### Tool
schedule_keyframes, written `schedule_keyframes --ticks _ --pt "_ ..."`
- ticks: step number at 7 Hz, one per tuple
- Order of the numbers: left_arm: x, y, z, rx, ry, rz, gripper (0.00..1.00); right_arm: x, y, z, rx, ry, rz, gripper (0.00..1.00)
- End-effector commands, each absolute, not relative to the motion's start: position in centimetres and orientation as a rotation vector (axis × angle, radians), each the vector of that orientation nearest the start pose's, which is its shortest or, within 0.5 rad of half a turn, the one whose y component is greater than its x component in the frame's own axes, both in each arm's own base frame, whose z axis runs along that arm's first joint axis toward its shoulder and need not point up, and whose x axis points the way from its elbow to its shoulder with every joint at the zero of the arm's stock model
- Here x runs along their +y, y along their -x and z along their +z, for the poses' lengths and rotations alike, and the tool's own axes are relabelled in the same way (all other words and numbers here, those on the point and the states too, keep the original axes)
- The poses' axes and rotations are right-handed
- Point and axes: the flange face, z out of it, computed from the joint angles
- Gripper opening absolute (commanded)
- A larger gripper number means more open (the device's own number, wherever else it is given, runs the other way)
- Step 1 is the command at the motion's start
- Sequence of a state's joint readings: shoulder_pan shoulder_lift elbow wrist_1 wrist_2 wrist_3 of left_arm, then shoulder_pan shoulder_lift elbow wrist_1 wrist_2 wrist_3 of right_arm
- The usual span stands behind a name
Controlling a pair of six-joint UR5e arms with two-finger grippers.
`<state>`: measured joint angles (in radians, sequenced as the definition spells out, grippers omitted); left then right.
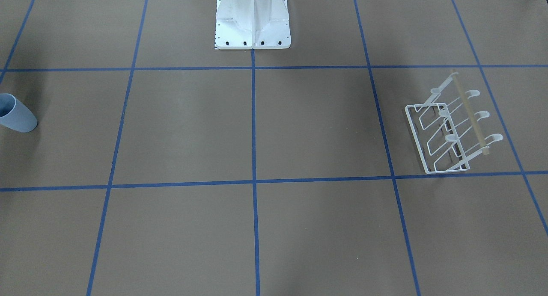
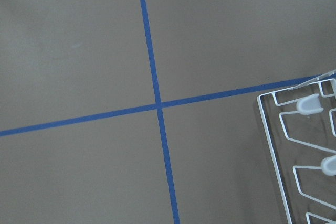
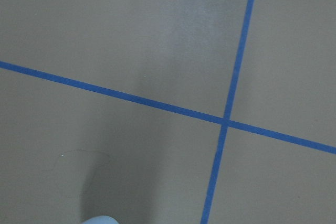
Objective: Hang cup on cup holder
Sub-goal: 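Lower the right gripper onto the pale blue cup and close on it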
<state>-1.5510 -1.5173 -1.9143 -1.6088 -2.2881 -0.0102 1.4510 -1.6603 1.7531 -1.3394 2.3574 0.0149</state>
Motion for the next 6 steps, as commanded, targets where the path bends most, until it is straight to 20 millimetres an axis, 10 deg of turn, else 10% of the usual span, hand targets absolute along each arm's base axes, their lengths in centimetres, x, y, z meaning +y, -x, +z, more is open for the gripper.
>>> schedule_keyframes --ticks 1,6 --pt "-47.1 5.7 51.4 0.719 -0.324 0.135 0.99 -44.7 2.7 60.1 -0.831 -0.242 -0.306 1.0" --pt "-46.9 5.7 51.4 0.722 -0.322 0.135 0.99 -41.0 6.1 63.3 -0.809 -0.191 -0.386 0.78"
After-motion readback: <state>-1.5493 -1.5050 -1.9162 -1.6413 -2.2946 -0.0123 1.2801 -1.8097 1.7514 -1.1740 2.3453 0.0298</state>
